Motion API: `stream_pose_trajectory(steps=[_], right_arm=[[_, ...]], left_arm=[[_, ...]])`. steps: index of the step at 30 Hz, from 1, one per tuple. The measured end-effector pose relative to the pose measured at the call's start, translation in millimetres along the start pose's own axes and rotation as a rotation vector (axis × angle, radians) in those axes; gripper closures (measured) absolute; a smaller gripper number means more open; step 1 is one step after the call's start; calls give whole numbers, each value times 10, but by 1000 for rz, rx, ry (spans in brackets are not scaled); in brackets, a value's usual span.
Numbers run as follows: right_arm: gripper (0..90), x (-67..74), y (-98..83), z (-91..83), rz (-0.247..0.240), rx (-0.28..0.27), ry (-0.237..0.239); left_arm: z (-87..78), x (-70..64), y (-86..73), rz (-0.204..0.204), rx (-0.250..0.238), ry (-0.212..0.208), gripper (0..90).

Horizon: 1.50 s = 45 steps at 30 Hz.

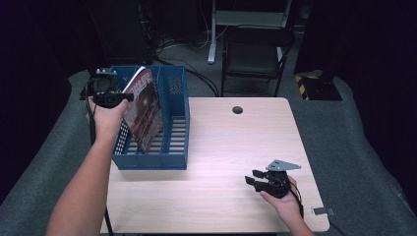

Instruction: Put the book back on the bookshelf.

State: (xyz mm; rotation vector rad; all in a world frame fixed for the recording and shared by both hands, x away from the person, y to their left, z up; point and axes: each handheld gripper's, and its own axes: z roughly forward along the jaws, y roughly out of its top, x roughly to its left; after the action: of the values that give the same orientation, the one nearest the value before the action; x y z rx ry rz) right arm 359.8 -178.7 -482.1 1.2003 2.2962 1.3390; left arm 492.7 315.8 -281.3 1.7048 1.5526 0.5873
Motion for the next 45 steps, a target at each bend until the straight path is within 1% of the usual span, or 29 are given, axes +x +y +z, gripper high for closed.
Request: stream_pose_trajectory(steps=[3, 5, 10, 12, 14, 16, 17, 18, 20, 21, 23, 24, 25, 29, 30, 36, 40, 44, 45], right_arm=[[544, 0, 1, 0, 0, 4, 1], [544, 2, 1, 3, 1, 1, 6], [544, 1, 0, 0, -1, 2, 1], [544, 1, -1, 2, 2, 2, 5], [544, 1, -1, 4, 2, 4, 3], [544, 0, -1, 4, -5, 5, 6], [544, -1, 0, 3, -8, 6, 7], [544, 5, 1, 8, 0, 3, 2], [544, -2, -1, 4, -6, 6, 7], [544, 1, 0, 5, 1, 3, 3], [544, -2, -2, 4, -1, 5, 5], [544, 0, -4, 2, 3, 8, 5], [544, -1, -3, 4, -1, 8, 6], [544, -3, -2, 4, -6, 5, 7], [544, 4, 0, 7, 1, 2, 4], [544, 1, -1, 7, -2, 5, 5], [544, 5, 0, 14, -1, 3, 5], [543, 10, 0, 20, -1, 2, 5], [543, 6, 1, 18, -7, 8, 3]], left_arm=[[17, 4, -9, 3, -10, 11, 842], [29, 10, -20, -7, 1, 16, 842], [68, 40, -61, -8, 5, 20, 842], [79, 45, -74, -11, 8, 14, 842], [93, 52, -85, -7, 9, 17, 842], [112, 55, -100, -10, 15, 13, 842], [123, 59, -105, -2, 17, 15, 842], [131, 58, -112, -1, 21, 13, 842], [146, 55, -126, -3, 21, 8, 842], [148, 56, -128, -2, 22, 7, 841], [152, 57, -133, -1, 21, 9, 841], [150, 56, -133, -3, 30, 5, 841], [151, 63, -133, 8, 34, 4, 841], [153, 77, -138, 1, 44, -1, 837], [149, 78, -140, -5, 53, -5, 836], [120, 113, -133, 18, 103, -19, 823], [93, 118, -126, 24, 122, -25, 816], [81, 118, -126, 43, 131, -25, 794], [73, 115, -126, 46, 133, -22, 787]])
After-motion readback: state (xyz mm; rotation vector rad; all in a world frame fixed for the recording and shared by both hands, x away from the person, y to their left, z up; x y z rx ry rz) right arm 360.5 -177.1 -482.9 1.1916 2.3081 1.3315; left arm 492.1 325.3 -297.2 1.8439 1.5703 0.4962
